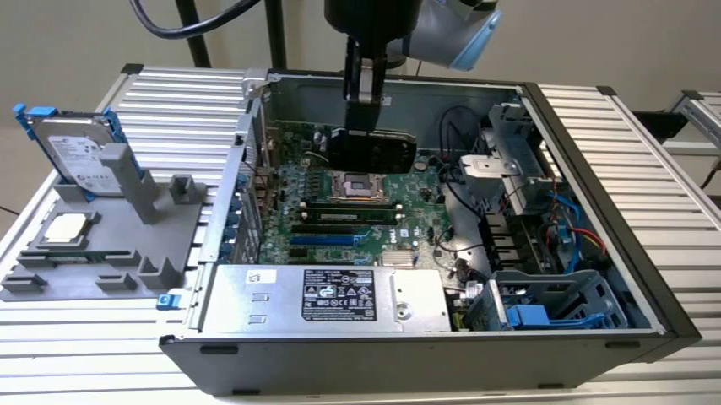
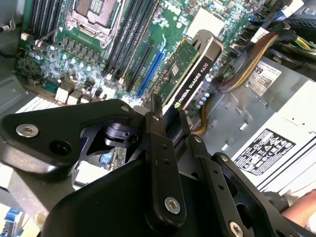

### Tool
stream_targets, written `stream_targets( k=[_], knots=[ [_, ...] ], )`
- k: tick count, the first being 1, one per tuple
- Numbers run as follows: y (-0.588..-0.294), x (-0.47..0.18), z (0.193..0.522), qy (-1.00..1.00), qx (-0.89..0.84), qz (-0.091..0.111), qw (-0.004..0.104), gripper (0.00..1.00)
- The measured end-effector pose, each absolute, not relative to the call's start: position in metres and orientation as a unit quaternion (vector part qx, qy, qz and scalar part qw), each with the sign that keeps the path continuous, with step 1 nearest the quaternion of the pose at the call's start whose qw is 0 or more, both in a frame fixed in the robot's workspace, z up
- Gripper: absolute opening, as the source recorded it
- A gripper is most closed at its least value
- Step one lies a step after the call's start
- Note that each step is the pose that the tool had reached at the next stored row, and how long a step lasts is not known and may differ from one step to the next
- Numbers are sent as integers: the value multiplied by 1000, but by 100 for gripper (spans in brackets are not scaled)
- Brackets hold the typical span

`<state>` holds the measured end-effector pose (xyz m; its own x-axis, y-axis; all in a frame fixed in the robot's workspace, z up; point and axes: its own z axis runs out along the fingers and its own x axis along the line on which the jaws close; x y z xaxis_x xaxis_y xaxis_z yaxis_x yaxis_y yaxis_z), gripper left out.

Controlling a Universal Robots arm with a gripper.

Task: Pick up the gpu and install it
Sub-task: 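Insert the gpu into the slot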

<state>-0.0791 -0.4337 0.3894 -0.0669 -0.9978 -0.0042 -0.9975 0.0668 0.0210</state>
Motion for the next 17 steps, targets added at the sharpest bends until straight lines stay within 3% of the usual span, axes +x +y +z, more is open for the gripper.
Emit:
stream_targets(
  k=[17],
  knots=[
    [-434, -79, 382, -730, 683, -9, 6, 0]
  ],
)
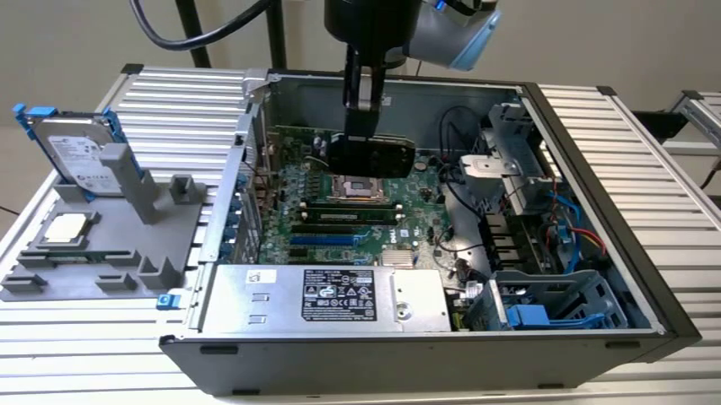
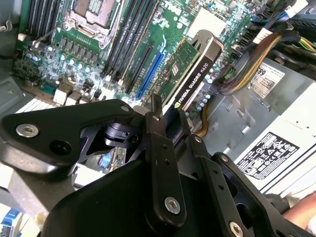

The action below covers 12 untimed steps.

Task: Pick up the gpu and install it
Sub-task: 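Insert the gpu into the slot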

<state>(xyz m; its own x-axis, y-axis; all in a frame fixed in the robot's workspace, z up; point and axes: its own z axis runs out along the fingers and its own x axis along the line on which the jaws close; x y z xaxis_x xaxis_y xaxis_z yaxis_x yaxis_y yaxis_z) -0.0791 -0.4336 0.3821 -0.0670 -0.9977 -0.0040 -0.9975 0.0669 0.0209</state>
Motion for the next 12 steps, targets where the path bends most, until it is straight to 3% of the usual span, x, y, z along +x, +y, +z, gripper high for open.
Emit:
stream_targets(
  k=[12],
  knots=[
    [-434, -79, 377, -730, 683, -9, 6, 0]
  ],
)
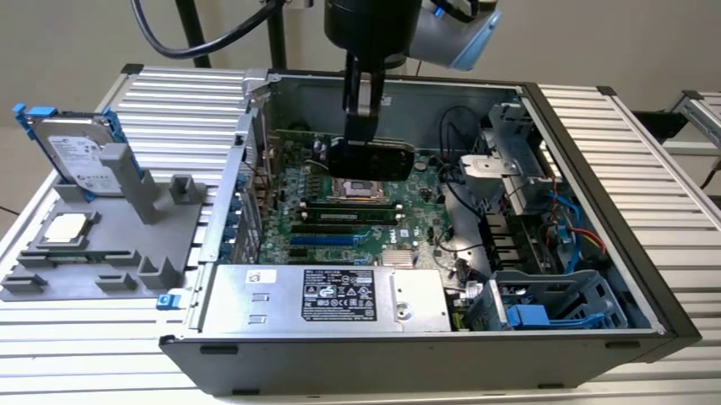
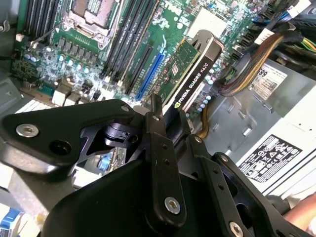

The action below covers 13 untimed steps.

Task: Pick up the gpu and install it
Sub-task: 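Insert the gpu into the slot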

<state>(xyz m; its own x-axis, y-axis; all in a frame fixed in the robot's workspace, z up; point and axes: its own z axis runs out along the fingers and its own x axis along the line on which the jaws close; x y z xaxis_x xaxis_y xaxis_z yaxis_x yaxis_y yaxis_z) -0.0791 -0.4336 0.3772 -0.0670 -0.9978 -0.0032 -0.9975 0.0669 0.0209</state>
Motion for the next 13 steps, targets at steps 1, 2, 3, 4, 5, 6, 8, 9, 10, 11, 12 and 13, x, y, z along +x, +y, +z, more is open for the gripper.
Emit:
stream_targets(
  k=[1, 2, 3, 4, 5, 6, 8, 9, 10, 11, 12, 13],
  knots=[
    [-434, -79, 377, -730, 683, -9, 6, 0],
    [-434, -79, 376, -730, 683, -9, 6, 0],
    [-434, -79, 376, -730, 683, -9, 6, 0],
    [-434, -79, 376, -730, 683, -9, 6, 0],
    [-434, -79, 375, -730, 683, -9, 6, 0],
    [-434, -79, 375, -730, 683, -9, 6, 0],
    [-434, -79, 374, -730, 683, -9, 6, 0],
    [-434, -79, 374, -730, 683, -9, 6, 0],
    [-434, -79, 373, -730, 683, -9, 6, 0],
    [-434, -79, 373, -730, 683, -9, 6, 0],
    [-434, -79, 372, -730, 683, -9, 6, 0],
    [-434, -79, 372, -730, 683, -9, 6, 0]
  ],
)
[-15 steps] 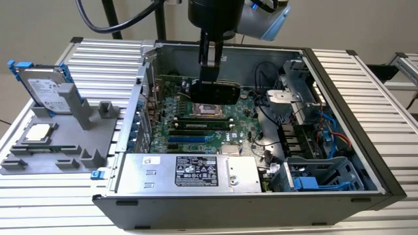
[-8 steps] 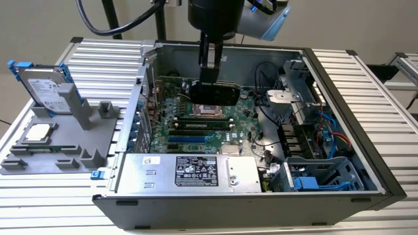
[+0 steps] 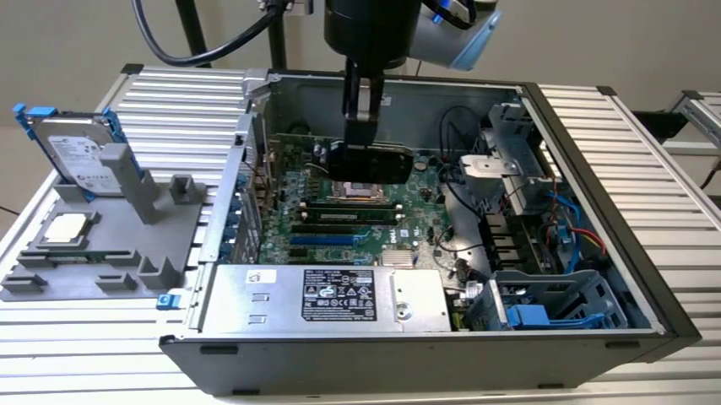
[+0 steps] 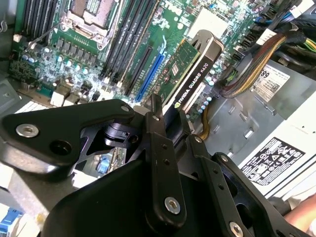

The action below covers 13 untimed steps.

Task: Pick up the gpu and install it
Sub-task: 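Insert the gpu into the slot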

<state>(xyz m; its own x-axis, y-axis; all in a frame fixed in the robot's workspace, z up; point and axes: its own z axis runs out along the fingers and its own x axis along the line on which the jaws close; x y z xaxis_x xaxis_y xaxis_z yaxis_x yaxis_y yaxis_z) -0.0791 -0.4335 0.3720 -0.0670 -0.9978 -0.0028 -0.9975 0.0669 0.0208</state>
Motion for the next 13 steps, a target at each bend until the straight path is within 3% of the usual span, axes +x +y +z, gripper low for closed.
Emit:
stream_targets(
  k=[13],
  knots=[
    [-433, -79, 367, -730, 683, -8, 6, 0]
  ],
)
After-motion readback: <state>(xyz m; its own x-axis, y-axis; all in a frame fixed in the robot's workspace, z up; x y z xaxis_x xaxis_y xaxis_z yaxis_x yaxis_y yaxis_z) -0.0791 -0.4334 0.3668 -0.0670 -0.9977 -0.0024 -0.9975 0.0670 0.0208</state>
